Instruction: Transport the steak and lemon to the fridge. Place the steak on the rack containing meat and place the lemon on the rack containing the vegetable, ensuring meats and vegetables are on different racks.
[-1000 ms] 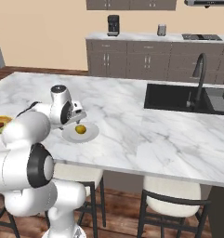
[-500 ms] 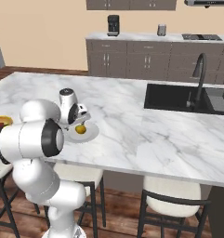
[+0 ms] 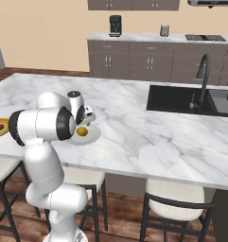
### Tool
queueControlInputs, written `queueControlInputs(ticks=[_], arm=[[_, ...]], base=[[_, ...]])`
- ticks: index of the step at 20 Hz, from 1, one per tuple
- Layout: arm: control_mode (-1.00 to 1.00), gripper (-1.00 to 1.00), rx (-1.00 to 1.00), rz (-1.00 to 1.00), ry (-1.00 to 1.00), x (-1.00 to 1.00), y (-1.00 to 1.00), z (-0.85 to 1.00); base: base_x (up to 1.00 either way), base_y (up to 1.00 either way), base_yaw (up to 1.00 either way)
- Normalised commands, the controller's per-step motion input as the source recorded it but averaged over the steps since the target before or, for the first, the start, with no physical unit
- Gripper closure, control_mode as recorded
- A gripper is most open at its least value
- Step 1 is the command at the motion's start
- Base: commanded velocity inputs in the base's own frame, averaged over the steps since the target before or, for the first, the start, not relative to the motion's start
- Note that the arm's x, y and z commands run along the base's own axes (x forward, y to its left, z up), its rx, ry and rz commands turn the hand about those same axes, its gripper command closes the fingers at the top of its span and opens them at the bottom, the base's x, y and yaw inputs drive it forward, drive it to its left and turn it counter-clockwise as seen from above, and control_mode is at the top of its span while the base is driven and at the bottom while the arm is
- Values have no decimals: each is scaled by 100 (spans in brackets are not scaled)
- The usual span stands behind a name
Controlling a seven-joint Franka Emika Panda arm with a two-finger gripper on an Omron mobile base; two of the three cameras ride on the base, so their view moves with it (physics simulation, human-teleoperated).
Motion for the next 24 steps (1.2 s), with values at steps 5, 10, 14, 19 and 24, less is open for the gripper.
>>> queueControlInputs(ticks=[5,10,14,19,24], arm=[[-100,-100,0,0,4,20,16,-32],[-100,-100,1,0,7,0,16,-29],[-100,-100,0,0,1,7,0,-11],[-100,-100,0,0,0,12,0,-14],[-100,-100,0,0,1,2,0,-21]], base=[[0,0,0],[0,0,0],[0,0,0],[0,0,0],[0,0,0]])
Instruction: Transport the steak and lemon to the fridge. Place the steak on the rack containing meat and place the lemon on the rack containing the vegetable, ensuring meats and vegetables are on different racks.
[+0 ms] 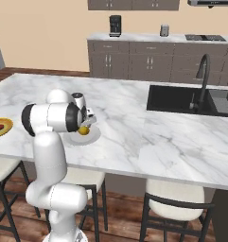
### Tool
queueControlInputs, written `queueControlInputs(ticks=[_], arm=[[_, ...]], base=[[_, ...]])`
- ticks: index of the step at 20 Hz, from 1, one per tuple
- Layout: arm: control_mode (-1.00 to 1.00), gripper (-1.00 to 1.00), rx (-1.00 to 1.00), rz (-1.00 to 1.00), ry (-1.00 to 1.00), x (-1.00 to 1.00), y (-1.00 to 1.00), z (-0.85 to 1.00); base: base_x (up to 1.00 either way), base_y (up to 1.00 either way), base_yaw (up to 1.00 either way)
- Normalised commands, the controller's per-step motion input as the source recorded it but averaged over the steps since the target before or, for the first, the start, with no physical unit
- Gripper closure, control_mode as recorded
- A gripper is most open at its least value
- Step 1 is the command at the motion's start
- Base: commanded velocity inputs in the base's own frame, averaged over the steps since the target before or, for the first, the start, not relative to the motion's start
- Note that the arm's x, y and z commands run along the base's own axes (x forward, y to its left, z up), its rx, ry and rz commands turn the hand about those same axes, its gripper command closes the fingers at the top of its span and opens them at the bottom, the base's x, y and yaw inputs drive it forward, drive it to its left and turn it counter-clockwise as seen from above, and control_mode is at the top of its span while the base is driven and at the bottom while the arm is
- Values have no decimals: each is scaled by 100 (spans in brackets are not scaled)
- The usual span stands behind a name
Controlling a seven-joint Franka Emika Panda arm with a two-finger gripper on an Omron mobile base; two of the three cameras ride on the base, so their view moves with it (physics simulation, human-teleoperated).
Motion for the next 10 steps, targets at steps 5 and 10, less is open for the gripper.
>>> queueControlInputs(ticks=[5,10], arm=[[-100,-100,0,0,1,-6,-2,-15],[-100,-100,0,0,0,-5,-4,-22]], base=[[0,0,0],[0,0,0]])
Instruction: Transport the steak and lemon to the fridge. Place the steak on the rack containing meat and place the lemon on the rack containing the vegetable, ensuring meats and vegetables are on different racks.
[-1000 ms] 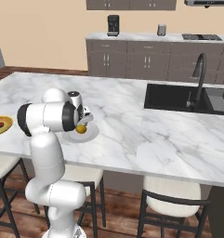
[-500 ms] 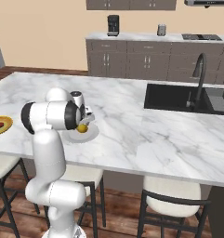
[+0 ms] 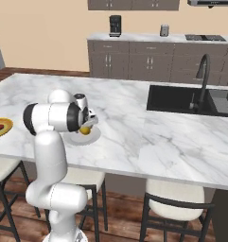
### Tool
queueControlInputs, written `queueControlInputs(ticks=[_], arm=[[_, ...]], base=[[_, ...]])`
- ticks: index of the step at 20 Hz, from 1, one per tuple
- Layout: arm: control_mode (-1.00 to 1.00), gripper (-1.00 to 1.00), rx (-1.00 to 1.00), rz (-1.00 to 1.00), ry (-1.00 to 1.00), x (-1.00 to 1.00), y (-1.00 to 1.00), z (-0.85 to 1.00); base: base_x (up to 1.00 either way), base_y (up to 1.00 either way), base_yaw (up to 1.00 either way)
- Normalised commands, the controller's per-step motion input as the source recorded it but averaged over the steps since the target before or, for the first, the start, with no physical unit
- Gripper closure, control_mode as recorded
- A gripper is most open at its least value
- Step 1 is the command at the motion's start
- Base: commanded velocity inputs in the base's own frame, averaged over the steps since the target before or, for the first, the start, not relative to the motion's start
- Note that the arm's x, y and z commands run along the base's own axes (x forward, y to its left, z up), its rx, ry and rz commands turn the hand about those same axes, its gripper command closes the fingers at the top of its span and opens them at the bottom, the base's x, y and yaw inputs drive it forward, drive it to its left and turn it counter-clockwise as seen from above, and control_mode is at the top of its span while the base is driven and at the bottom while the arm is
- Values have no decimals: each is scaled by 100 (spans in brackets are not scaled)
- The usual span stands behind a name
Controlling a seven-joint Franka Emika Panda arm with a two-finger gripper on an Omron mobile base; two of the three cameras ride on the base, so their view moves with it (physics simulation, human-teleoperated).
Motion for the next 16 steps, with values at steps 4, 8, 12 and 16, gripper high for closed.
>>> queueControlInputs(ticks=[4,8,12,16], arm=[[-100,-100,0,0,1,0,-1,-32],[-100,100,0,0,0,0,0,-33],[-100,100,0,0,0,0,0,-28],[-100,100,0,0,-4,-16,-2,-7]], base=[[0,0,0],[0,0,0],[0,0,0],[0,0,0]])
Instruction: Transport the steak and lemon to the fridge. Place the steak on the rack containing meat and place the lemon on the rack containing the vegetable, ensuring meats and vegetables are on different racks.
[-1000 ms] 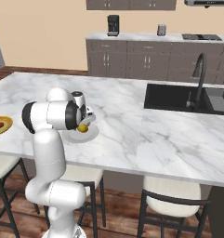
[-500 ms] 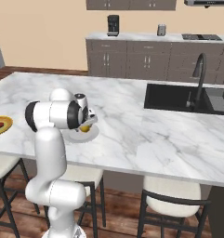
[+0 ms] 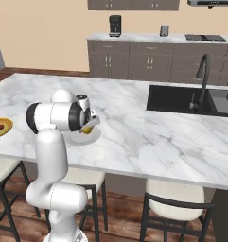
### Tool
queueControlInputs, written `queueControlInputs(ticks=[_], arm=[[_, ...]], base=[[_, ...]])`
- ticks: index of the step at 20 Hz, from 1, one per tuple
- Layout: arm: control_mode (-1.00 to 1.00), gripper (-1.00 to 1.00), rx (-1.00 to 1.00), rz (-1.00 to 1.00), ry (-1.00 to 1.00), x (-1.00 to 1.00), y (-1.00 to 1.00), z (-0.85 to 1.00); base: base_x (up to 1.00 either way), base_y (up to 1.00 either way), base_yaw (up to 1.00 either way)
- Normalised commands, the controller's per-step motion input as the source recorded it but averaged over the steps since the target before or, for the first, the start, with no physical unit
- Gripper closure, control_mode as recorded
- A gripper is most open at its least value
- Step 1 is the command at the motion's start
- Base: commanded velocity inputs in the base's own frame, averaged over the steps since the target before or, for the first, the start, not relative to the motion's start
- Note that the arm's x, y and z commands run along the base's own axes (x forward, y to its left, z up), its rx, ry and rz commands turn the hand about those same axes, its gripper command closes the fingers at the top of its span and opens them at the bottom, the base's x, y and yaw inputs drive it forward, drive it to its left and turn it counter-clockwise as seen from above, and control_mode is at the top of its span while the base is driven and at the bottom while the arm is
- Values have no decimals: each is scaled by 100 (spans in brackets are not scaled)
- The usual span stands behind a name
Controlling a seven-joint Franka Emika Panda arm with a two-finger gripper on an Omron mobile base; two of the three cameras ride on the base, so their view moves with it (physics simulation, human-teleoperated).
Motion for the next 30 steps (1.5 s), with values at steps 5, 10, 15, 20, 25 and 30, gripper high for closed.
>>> queueControlInputs(ticks=[5,10,15,20,25,30], arm=[[-100,100,3,-5,-1,-70,0,48],[-100,100,0,-14,-6,-100,0,50],[-100,100,5,-28,-3,-99,-2,40],[-100,100,18,-30,-1,-99,-10,33],[-100,100,9,-29,-3,-76,0,43],[-100,100,-1,-20,-6,-47,2,84]], base=[[0,0,0],[0,0,0],[0,0,0],[0,0,0],[0,0,0],[0,0,0]])
